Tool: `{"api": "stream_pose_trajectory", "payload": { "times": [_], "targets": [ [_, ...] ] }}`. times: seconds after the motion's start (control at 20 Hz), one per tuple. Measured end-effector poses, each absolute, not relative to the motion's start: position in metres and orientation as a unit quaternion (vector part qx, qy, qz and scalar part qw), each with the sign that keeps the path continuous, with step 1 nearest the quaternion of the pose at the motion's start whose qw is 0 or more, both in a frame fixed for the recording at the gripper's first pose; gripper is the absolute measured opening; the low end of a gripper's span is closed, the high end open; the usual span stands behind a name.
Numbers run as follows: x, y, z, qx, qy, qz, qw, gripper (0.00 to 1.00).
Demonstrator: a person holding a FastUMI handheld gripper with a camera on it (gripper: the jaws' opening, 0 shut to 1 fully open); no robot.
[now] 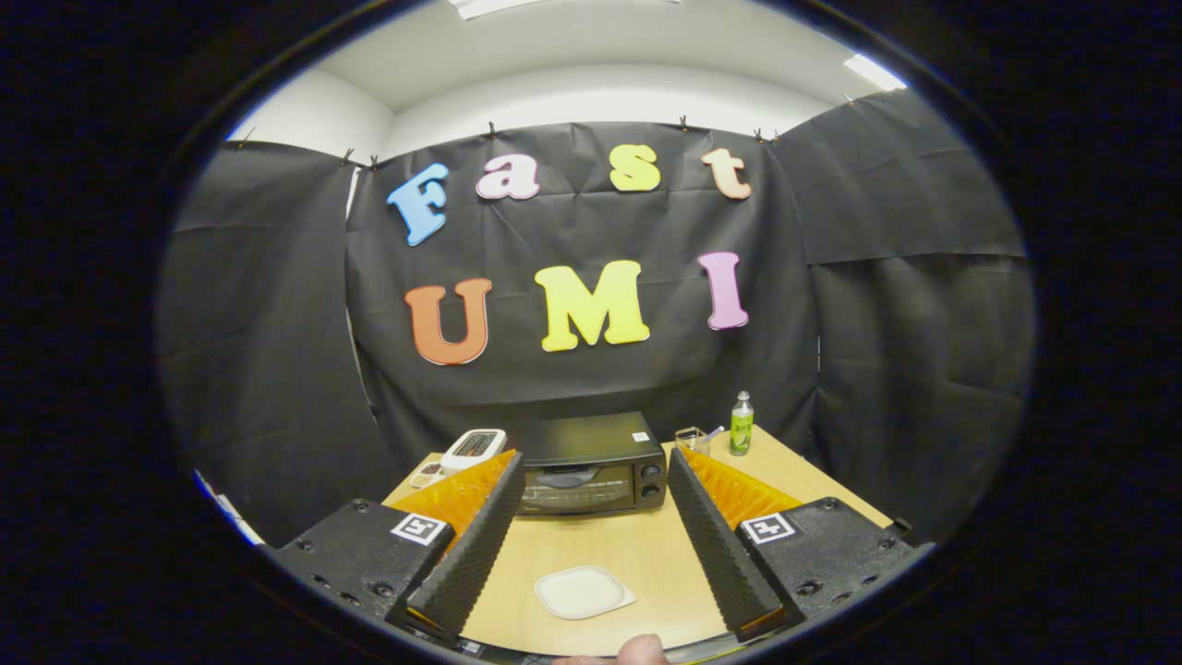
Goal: Open the toaster oven, put the food inside, and close the toaster oven door.
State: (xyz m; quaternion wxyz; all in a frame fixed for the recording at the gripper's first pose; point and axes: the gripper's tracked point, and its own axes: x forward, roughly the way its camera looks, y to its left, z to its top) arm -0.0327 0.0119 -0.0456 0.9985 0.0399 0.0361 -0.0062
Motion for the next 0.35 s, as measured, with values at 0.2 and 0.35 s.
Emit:
{"api": "stream_pose_trajectory", "payload": {
  "times": [0.2,0.35],
  "targets": [
    [-0.0337,0.006,-0.0498,0.027,0.049,-0.004,0.998,1.0],
    [-0.0342,0.0034,-0.0444,0.024,0.042,0.0,0.999,1.0]
  ]
}}
